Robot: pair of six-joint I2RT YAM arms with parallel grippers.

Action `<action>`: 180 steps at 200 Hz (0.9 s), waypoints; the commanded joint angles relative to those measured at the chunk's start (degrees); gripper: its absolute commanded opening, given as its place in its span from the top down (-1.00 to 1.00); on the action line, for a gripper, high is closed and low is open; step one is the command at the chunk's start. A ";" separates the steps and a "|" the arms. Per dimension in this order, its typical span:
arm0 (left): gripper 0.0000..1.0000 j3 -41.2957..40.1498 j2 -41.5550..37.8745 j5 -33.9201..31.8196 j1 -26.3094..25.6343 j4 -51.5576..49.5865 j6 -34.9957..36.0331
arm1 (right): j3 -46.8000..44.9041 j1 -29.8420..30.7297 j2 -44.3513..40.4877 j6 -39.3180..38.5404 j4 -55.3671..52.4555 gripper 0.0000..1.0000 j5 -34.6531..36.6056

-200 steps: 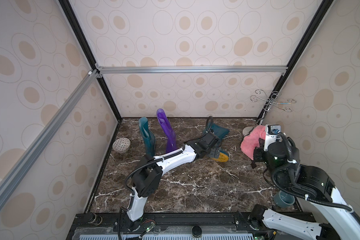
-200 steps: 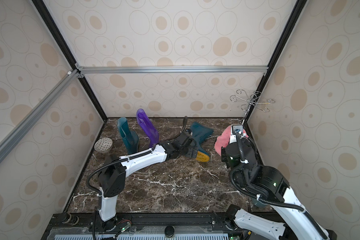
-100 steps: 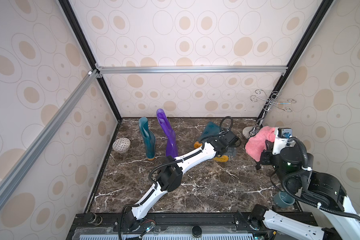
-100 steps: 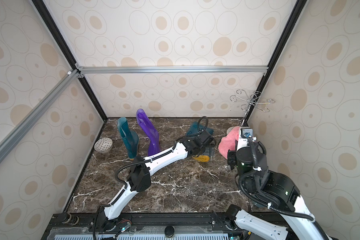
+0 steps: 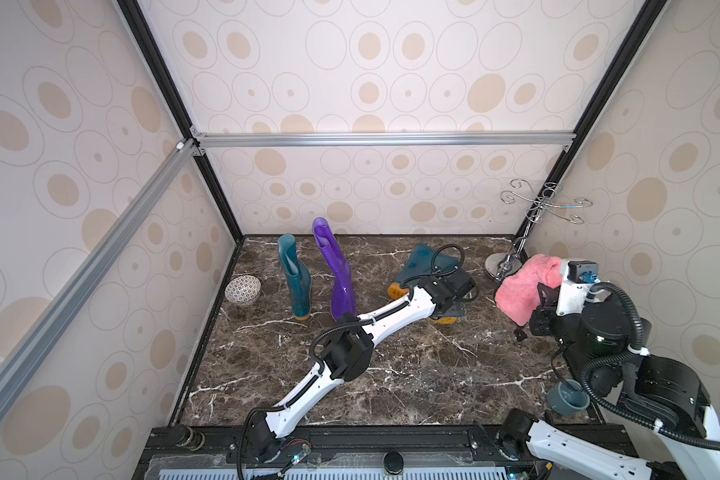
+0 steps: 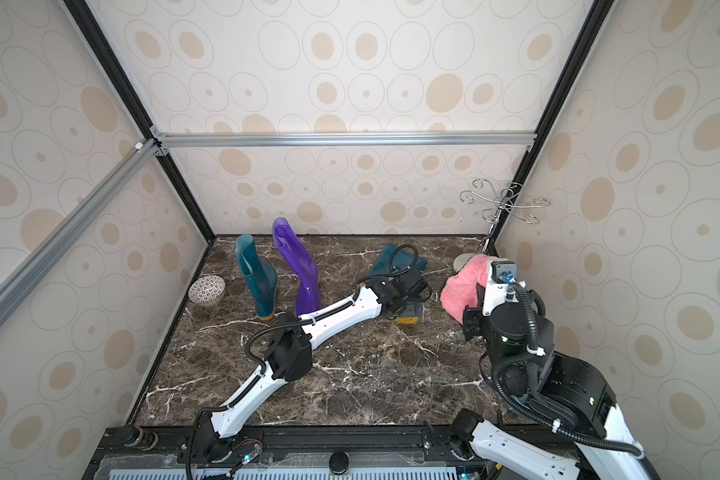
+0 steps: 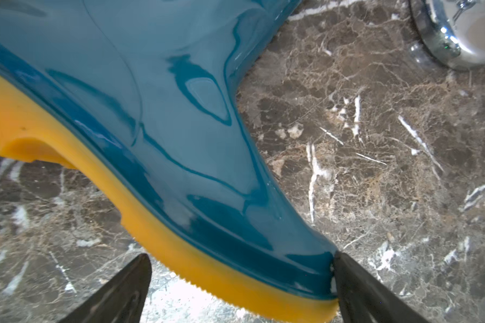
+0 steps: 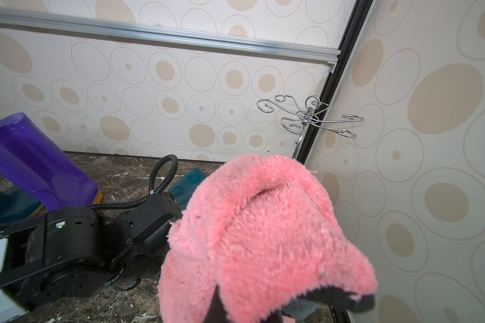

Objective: Wipe the rubber boots with a cloth
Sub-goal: Adjust the rubber boot at the center of the board.

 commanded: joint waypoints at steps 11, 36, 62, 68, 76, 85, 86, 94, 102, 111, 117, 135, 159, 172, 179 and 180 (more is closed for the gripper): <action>-1.00 1.88 1.46 -1.70 1.33 -4.63 -2.29 | -0.39 -0.25 -0.52 -0.92 1.13 1.00 -1.24; -1.00 1.47 2.01 -1.54 2.14 -4.59 -0.91 | -0.65 -0.23 -0.43 -0.41 1.16 1.00 -2.28; -0.99 -0.22 2.56 -0.97 2.76 -4.51 0.45 | -0.90 -0.24 -0.31 -0.63 1.18 1.00 -2.70; -0.98 -0.10 2.76 -0.55 2.85 -4.37 0.84 | -0.99 -0.19 -0.28 -0.76 1.39 1.00 -2.86; -0.92 0.21 2.94 -0.59 2.86 -4.32 1.17 | -1.09 -0.19 -0.28 -0.89 1.53 1.00 -3.14; -0.75 0.23 2.90 -0.22 2.93 -3.86 2.08 | -1.09 -0.20 -0.19 -0.86 1.65 1.00 -3.37; -0.73 0.18 2.82 -0.15 2.93 -3.76 2.26 | -1.05 -0.24 -0.15 -0.87 1.64 1.00 -3.43; -0.60 -0.01 2.66 0.17 2.98 -3.26 3.27 | -1.09 -0.23 -0.19 -0.71 1.71 1.00 -3.56; -0.45 -0.36 2.56 0.26 3.16 -3.14 4.05 | -1.09 -0.26 -0.12 -0.75 1.72 1.00 -3.66; -0.19 -1.06 2.22 0.52 3.40 -3.06 5.00 | -1.09 -0.22 -0.19 -0.82 1.72 1.00 -3.67; -0.09 -1.80 1.95 0.54 3.47 -3.01 5.56 | -1.00 -0.24 -0.21 -1.02 1.74 1.00 -3.74; 0.09 -4.46 0.86 0.72 3.64 -2.79 7.47 | -0.73 -0.23 -0.44 -1.33 1.70 1.00 -3.76; 0.24 -7.50 -1.67 -1.04 3.65 -4.94 8.85 | -0.33 -0.25 -0.93 -1.57 1.63 1.00 -3.93; 0.27 -10.87 -4.48 -2.93 3.68 -5.32 9.20 | -0.28 -0.19 -0.97 -1.52 1.46 1.00 -4.06; 0.24 -13.87 -6.41 -3.52 3.73 -4.04 9.52 | -0.32 -0.22 -0.98 -1.56 1.47 1.00 -4.24; 0.22 -14.29 -6.67 -3.61 3.73 -3.76 9.62 | -0.36 -0.20 -1.03 -1.53 1.50 1.00 -4.30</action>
